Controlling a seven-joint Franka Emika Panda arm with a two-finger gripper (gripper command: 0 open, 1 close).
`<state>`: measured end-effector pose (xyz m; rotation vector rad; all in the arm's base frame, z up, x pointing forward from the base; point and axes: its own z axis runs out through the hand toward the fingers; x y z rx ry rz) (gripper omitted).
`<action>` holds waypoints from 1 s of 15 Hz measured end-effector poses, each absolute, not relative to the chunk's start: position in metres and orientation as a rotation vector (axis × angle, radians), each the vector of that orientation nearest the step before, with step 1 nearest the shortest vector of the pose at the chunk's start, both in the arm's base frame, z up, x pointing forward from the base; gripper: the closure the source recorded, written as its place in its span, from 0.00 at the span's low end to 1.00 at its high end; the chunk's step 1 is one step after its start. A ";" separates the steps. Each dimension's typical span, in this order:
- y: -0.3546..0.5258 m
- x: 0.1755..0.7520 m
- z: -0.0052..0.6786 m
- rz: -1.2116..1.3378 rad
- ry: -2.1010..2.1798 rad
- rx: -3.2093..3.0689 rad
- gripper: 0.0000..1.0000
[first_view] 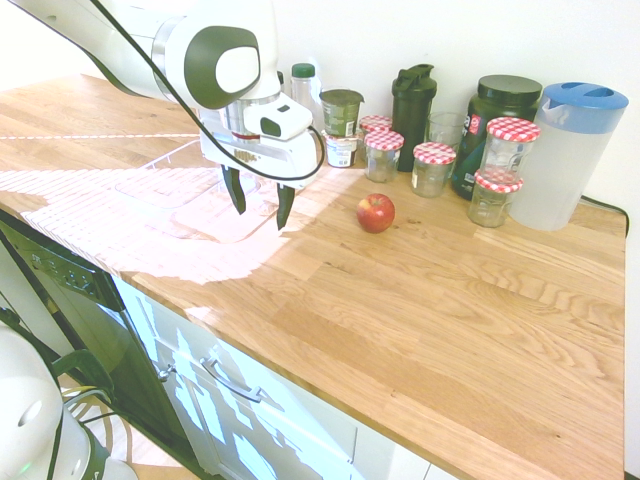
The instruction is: Put the apple into the container
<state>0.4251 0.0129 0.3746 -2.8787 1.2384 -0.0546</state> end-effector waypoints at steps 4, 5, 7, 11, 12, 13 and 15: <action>0.006 0.434 0.386 -0.087 1.245 -2.866 0.00; -0.003 0.443 0.397 -0.108 1.256 -2.854 0.00; -0.032 0.468 0.420 -0.121 1.290 -2.846 0.00; -0.101 0.532 0.431 -0.087 1.341 -2.865 0.00; -0.113 0.543 0.429 -0.061 1.341 -2.878 0.00; -0.123 0.553 0.424 -0.045 1.342 -2.889 0.00; -0.136 0.566 0.414 -0.010 1.332 -2.907 0.00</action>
